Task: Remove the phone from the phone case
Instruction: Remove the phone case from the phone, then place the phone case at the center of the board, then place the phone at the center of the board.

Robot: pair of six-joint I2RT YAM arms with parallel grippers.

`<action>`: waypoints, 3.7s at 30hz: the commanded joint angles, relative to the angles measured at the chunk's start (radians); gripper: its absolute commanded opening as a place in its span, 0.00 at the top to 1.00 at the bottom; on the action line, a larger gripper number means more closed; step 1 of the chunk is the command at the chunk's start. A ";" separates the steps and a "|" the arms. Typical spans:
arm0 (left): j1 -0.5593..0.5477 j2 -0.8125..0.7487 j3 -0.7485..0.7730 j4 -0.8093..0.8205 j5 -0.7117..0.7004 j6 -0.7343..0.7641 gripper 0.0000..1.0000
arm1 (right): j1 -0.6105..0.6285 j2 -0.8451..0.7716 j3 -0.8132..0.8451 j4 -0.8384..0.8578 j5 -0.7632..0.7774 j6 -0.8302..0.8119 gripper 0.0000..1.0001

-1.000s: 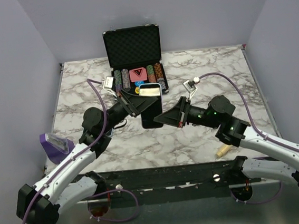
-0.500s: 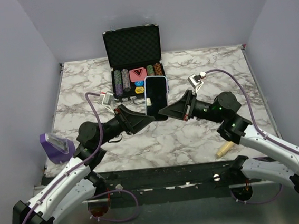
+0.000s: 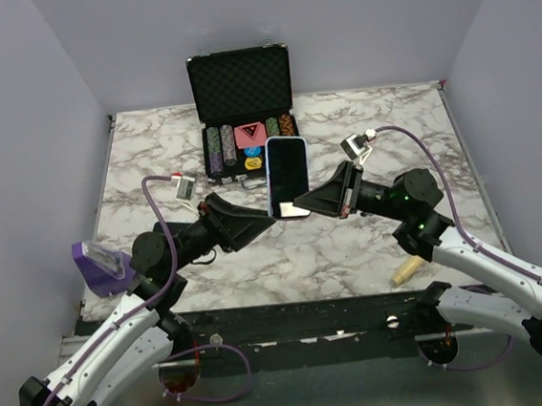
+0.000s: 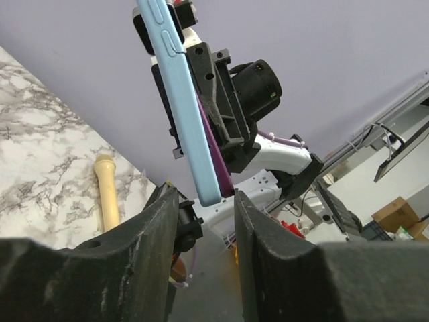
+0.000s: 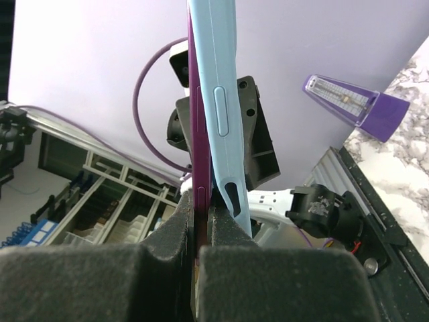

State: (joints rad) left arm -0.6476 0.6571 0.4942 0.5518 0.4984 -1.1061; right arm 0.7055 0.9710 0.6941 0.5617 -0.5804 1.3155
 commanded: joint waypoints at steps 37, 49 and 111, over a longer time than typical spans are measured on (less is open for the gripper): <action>-0.003 0.102 0.302 -0.631 -0.618 0.141 1.00 | 0.002 -0.061 -0.117 -0.021 -0.082 -0.056 0.99; -0.003 0.021 0.287 -0.877 -0.776 0.301 1.00 | 0.002 -0.083 0.100 -0.959 0.526 -0.492 0.99; 0.112 0.828 -0.121 0.054 -0.198 -0.061 1.00 | -0.459 0.477 0.001 -0.671 -0.029 -0.846 0.99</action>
State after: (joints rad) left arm -0.5476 1.4685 0.3294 0.6830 0.3252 -1.2133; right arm 0.2489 1.4162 0.6880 -0.1654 -0.5556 0.4732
